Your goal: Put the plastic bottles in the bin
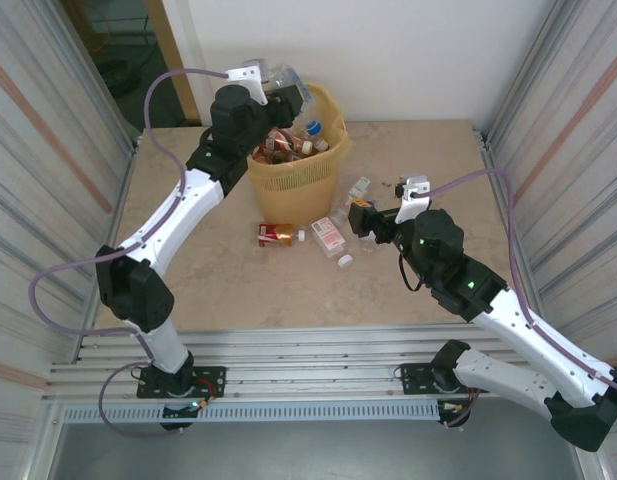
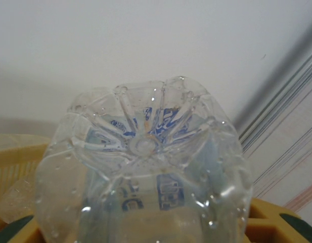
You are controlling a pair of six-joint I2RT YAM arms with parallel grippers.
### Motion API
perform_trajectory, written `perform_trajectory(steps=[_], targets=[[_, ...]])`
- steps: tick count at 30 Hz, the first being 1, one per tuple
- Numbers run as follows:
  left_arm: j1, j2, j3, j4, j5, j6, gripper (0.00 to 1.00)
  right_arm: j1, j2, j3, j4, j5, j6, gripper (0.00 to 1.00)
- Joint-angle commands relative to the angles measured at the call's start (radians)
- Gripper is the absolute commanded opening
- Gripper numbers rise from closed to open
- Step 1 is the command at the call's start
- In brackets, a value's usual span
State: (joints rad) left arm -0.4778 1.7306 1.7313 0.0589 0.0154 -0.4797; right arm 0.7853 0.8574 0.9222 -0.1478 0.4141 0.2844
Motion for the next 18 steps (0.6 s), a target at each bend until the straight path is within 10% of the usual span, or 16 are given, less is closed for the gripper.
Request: perform_trajectory(steps=[1, 18], targets=[[0.000, 0.007, 0.016, -0.006, -0.026, -0.028, 0.31, 0.003, 0.004, -0.011, 0.001, 0.022, 0.030, 0.98], [-0.018, 0.018, -0.085, -0.037, -0.028, -0.005, 0.39, 0.002, 0.040, -0.014, 0.011, 0.016, 0.045, 0.98]])
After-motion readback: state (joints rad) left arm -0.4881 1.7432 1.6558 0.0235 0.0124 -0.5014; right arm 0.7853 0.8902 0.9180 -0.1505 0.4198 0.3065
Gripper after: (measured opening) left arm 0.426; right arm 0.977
